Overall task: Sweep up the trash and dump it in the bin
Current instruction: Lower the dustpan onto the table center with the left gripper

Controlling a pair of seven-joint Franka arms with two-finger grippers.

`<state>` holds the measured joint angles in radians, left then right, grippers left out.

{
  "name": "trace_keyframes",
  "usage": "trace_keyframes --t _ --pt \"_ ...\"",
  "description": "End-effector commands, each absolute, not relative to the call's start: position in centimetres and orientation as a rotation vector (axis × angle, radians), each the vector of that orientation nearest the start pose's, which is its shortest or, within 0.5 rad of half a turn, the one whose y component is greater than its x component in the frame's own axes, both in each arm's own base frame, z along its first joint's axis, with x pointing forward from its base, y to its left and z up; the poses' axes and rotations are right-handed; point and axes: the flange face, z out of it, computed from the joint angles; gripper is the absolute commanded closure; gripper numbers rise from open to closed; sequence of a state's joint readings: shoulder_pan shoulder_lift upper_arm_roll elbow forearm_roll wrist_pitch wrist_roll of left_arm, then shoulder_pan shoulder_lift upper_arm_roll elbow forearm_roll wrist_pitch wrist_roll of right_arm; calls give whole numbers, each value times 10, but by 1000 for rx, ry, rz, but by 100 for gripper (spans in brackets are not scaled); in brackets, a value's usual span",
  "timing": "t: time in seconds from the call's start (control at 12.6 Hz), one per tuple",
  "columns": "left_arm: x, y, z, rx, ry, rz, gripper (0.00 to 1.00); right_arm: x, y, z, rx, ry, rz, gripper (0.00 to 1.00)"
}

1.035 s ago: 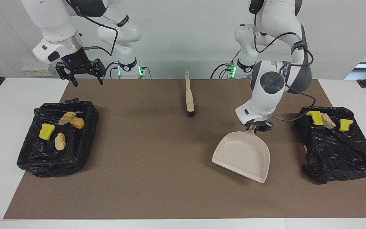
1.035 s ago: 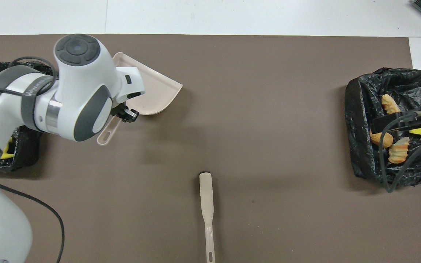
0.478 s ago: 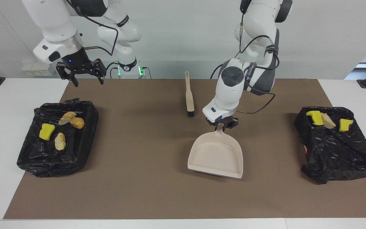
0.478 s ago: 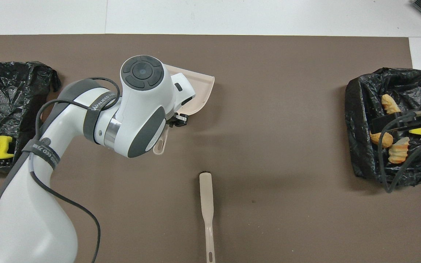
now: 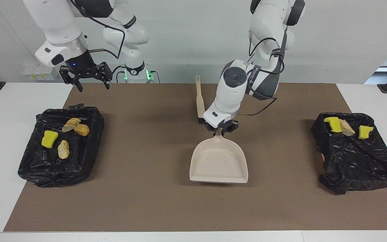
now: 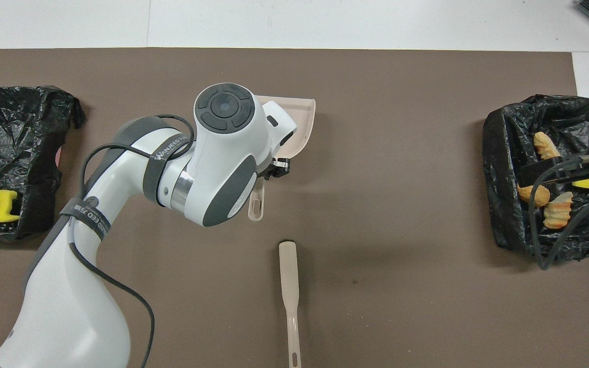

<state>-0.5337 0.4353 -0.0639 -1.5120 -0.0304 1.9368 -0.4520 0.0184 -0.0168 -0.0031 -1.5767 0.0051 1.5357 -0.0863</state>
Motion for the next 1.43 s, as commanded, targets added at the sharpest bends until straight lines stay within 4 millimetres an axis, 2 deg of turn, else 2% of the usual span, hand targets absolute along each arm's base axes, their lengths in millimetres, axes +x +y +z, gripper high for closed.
trace_keyframes --t 0.0,0.24,0.48,0.72,0.8,0.96,1.11,1.19,1.27,1.35 --pt "568 -406 395 -3188 205 34 100 546 8 630 -3138 -152 17 0" --pt "566 -409 392 -3196 204 42 100 546 8 630 -3138 -152 19 0" --pt "560 -423 369 -3191 142 65 100 546 8 630 -3138 -152 19 0" --pt "557 -427 367 -3190 145 69 100 546 8 630 -3138 -152 17 0" --pt "557 -428 368 -3192 147 68 92 546 8 630 -3138 -152 17 0" --pt "556 -427 367 -3188 148 75 58 546 8 630 -3138 -152 19 0" --pt "557 -426 369 -3182 149 62 38 546 8 630 -3138 -152 19 0" --pt "558 -424 376 -3183 148 51 27 546 8 630 -3138 -152 19 0" --pt "562 -416 382 -3178 132 35 7 546 8 630 -3138 -152 17 0" --pt "566 -406 397 -3161 139 -15 0 546 8 630 -3138 -152 17 0"
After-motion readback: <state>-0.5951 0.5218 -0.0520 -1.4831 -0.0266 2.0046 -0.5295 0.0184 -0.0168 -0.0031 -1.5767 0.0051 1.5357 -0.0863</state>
